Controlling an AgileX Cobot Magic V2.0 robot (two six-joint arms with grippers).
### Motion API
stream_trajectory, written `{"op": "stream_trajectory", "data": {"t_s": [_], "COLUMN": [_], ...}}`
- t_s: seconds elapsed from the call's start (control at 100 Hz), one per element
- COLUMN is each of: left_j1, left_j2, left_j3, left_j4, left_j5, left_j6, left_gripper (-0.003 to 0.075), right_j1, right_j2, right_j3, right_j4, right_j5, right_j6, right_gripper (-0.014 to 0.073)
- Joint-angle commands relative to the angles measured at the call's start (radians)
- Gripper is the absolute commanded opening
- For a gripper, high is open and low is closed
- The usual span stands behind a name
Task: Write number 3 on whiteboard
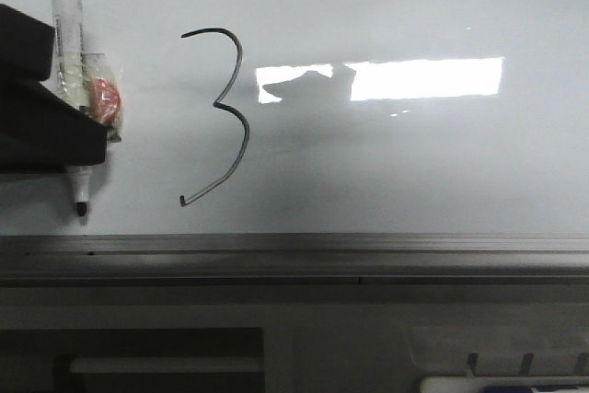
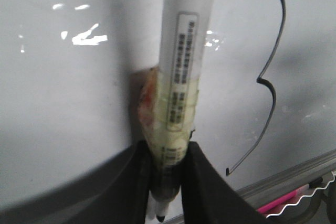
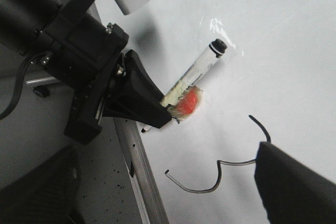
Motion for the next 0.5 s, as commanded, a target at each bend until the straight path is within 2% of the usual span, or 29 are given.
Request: {"op": "stream_trajectory", "data": {"t_s": [0.0, 0.19, 0.26, 0.37, 0.41, 0.46, 0.49], "left_j1": [0.008, 0.008, 0.008, 0.008, 0.008, 0.008, 0.008], "left_j2": [0.021, 0.021, 0.021, 0.007, -0.004, -0.021, -0.035], "left_j3": [-0.021, -0.021, -0.021, -0.021, -0.021, -0.021, -0.021], "left_j4": [-0.032, -0.029, -0.027, -0.027, -0.023, -0.01, -0.003], "left_j5": [-0.021, -0.018, -0.023, -0.045, -0.053, -0.06, -0.064], "left_j6": [-0.01, -0.01, -0.01, -0.01, -0.008, -0.007, -0.007], "left_gripper": [-0.0021, -0.0015, 0.0045, 0.0297, 0.042, 0.0504, 0.0527], "right_j1": [-0.005, -0.005, -0.005, -0.005, -0.005, -0.005, -0.005], "right_j2": [-0.03, -0.03, -0.03, -0.03, -0.03, -0.03, -0.03], "right_j3": [-0.033, -0.033, -0.033, -0.033, -0.033, -0.033, -0.033], "right_j4": [-0.001, -0.001, -0.001, -0.001, -0.001, -0.001, -0.001], "right_j5": [-0.059, -0.046, -0.042, -0.036, -0.034, -0.034, -0.034], "right_j6": [0.0, 0.0, 0.0, 0.002, 0.002, 0.002, 0.002], "right_gripper": [0.0598, 0.0598, 0.0598, 0.0598, 0.0598, 0.0598, 0.0598]}}
